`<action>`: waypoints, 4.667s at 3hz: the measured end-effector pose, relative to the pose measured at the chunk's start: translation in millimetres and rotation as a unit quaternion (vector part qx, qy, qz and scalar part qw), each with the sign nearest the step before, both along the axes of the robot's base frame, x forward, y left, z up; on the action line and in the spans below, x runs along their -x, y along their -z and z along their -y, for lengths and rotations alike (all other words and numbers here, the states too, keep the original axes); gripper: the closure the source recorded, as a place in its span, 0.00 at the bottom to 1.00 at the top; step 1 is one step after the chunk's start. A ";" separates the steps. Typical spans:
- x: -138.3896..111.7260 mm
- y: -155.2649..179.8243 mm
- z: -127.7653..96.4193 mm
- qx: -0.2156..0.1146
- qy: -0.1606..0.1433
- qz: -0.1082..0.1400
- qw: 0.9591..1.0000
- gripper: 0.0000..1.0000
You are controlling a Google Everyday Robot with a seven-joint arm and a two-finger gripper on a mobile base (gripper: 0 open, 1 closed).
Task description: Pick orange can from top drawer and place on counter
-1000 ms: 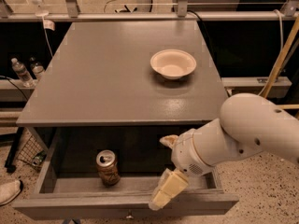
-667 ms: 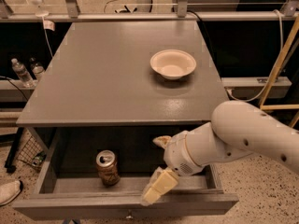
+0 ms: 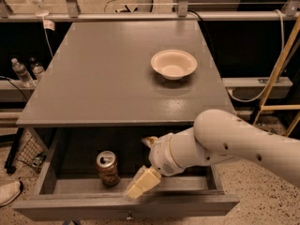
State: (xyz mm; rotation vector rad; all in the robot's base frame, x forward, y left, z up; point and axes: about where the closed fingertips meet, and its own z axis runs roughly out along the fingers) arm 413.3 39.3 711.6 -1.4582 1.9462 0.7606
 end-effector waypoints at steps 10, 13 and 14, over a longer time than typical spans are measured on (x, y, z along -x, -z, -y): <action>-21.4 40.7 -98.6 -0.080 0.008 -0.058 0.995 0.56; -2.2 2.6 -33.4 -0.080 0.059 -0.008 0.995 1.00; -14.8 -32.4 36.3 -0.081 0.053 0.021 0.995 1.00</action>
Offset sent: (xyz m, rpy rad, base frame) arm 0.0262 0.0417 -0.0272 0.1278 0.0642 -0.0870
